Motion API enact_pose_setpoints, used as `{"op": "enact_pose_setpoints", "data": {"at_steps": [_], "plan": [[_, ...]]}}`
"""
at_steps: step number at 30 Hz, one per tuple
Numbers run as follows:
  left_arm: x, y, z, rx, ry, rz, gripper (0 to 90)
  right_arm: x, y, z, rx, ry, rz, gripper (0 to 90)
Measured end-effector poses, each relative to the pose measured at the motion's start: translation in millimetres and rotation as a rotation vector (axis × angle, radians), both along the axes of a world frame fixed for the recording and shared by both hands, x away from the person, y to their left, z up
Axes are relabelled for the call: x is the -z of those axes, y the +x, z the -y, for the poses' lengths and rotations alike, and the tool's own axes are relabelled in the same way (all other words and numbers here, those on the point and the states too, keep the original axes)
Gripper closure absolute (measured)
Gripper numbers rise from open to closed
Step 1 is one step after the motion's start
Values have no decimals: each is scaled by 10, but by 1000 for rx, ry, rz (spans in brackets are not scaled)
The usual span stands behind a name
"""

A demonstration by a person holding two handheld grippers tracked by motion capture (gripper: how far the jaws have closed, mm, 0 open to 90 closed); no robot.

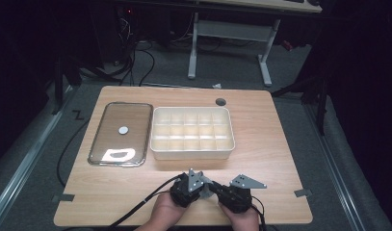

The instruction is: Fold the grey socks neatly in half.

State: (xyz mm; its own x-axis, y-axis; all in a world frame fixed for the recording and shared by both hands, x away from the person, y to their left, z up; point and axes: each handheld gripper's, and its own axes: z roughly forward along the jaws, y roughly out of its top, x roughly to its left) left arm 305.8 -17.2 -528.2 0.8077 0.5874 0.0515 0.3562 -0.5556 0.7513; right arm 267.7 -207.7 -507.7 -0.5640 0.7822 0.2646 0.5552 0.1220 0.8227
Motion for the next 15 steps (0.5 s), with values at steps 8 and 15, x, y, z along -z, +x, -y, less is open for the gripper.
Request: {"op": "enact_pose_setpoints", "data": {"at_steps": [8, 15], "plan": [[-56, 16, 67, 16, -5, -20, 688, -3, 4, 100, 48, -4, 21, 853], [-208, -14, -575, -66, -125, -12, 567, -7, -2, 171, 83, -21, 33, 849]]}}
